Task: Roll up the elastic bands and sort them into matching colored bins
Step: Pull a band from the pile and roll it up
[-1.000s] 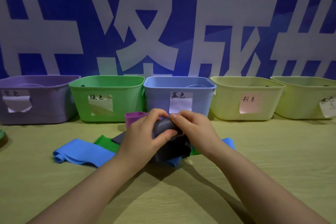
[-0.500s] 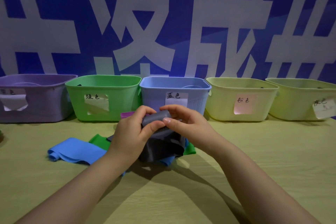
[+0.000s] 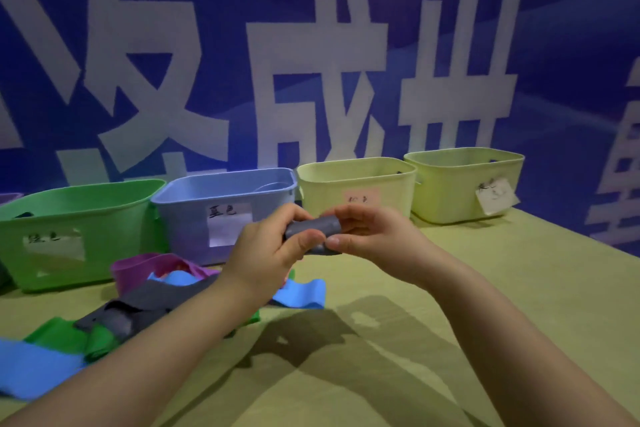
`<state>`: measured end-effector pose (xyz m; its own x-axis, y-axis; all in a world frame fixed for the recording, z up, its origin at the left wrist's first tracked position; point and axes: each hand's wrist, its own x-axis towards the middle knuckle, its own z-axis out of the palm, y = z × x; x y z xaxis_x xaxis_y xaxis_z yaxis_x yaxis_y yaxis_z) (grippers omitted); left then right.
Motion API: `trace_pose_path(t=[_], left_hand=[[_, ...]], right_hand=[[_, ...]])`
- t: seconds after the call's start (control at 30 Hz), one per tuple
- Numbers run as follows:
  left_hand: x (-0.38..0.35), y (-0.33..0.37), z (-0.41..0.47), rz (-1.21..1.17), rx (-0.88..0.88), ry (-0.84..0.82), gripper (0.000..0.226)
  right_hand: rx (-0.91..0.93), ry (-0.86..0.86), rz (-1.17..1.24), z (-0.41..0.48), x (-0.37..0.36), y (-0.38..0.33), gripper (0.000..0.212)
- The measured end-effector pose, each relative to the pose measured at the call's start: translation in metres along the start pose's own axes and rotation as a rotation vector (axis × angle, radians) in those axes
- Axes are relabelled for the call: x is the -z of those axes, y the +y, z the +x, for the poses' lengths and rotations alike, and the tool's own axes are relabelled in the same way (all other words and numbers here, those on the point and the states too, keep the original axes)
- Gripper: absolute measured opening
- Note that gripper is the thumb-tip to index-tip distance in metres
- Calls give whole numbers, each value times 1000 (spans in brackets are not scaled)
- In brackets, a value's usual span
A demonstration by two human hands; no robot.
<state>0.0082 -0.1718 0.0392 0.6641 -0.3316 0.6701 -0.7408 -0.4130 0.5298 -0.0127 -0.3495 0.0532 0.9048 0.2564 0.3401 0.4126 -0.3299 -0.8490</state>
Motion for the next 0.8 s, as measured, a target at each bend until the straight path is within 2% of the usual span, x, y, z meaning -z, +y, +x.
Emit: trace_pose_path(t=[0.13, 0.3, 0.67, 0.8], left_hand=[[-62, 16, 34, -98, 3, -78, 40], [-127, 33, 71, 8, -34, -259, 33], [-232, 20, 178, 332, -178, -103, 28], [-252, 9, 216, 417, -155, -12, 33]], right_hand=[[13, 97, -211, -22, 61, 16, 28], [-48, 175, -458, -36, 130, 42, 31], [-72, 376, -734, 15, 223, 112, 36], [-38, 461, -794, 49, 247, 130, 36]])
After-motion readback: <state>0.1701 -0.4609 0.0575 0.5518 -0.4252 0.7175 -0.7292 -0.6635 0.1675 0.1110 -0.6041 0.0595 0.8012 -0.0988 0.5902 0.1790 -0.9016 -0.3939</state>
